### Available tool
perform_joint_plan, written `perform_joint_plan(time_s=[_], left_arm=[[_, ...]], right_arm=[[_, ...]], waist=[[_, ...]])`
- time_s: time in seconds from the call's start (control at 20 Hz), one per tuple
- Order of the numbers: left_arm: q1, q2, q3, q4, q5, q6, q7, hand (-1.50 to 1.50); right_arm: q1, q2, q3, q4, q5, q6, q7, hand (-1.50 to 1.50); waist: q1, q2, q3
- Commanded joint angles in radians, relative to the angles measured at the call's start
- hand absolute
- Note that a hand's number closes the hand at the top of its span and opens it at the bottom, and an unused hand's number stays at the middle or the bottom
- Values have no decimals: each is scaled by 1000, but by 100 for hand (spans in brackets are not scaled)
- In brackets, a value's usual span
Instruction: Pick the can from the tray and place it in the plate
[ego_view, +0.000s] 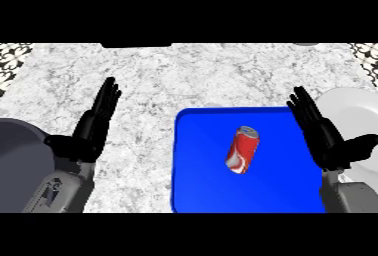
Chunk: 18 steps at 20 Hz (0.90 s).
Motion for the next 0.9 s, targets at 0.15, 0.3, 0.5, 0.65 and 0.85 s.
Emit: perform_joint_plan(time_s=[0.15, 0.3, 0.5, 0.65, 0.85], left_arm=[[-32, 73, -28, -65, -69, -54, -16, 0], [13, 106, -68, -145, -24, -91, -14, 0], [32, 147, -126, -233, -13, -113, 8, 0], [28, 190, -121, -272, -9, -134, 39, 0], [32, 201, -135, -315, -2, -142, 73, 0]], right_arm=[[127, 133, -24, 295, -272, 36, 379, -150], [132, 16, 96, 330, -173, 124, 497, -150], [76, -80, 138, 304, -176, 226, 611, -150], [-1, -160, 195, 294, -134, 312, 689, -150], [-97, -195, 207, 327, -194, 391, 840, -150]], waist=[[57, 47, -5], [134, 64, -9], [166, 50, -13], [183, 49, -15], [184, 51, -16]])
